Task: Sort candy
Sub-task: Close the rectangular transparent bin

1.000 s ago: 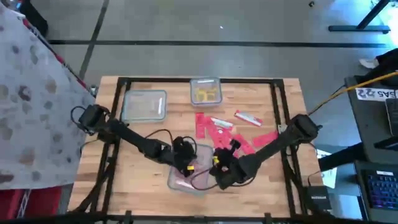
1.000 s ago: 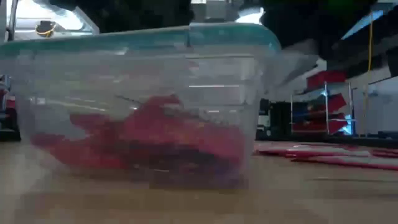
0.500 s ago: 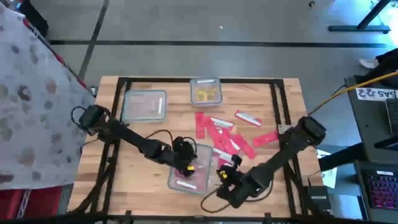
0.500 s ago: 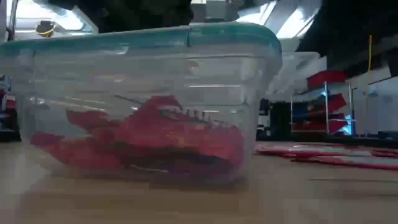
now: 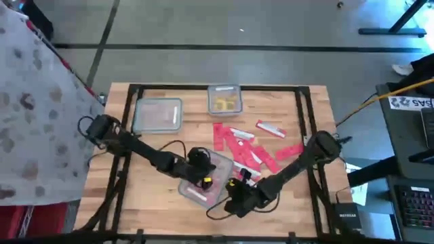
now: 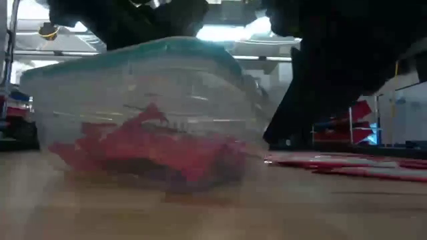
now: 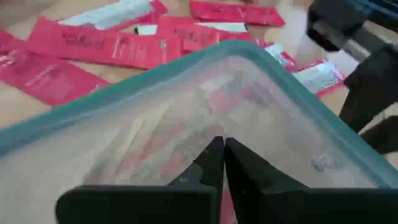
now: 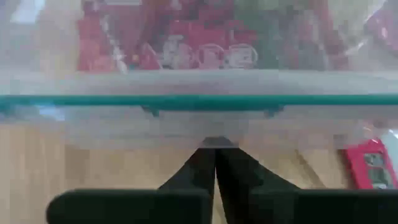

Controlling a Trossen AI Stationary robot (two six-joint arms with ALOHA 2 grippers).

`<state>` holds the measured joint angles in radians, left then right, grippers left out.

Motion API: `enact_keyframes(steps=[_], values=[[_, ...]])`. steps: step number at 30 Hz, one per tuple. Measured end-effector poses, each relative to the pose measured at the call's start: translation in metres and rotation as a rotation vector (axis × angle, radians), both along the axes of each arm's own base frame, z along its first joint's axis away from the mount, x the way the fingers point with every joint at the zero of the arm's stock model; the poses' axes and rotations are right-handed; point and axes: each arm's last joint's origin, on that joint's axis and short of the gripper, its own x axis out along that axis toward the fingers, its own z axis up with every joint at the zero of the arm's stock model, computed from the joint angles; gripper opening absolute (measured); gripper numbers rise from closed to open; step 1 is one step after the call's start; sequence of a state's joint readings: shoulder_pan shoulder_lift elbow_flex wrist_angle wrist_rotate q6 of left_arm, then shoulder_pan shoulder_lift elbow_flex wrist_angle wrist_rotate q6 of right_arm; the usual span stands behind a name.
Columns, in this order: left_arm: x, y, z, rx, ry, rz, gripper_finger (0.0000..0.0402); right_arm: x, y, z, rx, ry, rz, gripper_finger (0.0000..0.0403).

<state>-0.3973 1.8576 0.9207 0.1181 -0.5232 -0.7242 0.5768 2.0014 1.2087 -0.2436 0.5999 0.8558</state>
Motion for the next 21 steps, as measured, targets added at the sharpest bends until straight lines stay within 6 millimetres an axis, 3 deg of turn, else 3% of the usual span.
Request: enact_keyframes(steps=[7, 14, 21], values=[[0.001, 0.000, 0.001, 0.002, -0.012, 0.000, 0.0000, -0.007, -0.001, 0.007, -0.005, 0.050, 0.015, 0.0000], [0.001, -0.002, 0.001, -0.006, -0.013, -0.023, 0.0000, -0.028, 0.021, 0.027, 0.106, 0.067, 0.073, 0.0000], [0.001, -0.002, 0.001, -0.007, -0.014, -0.023, 0.0000, -0.030, 0.027, 0.032, 0.140, 0.034, 0.088, 0.0000]])
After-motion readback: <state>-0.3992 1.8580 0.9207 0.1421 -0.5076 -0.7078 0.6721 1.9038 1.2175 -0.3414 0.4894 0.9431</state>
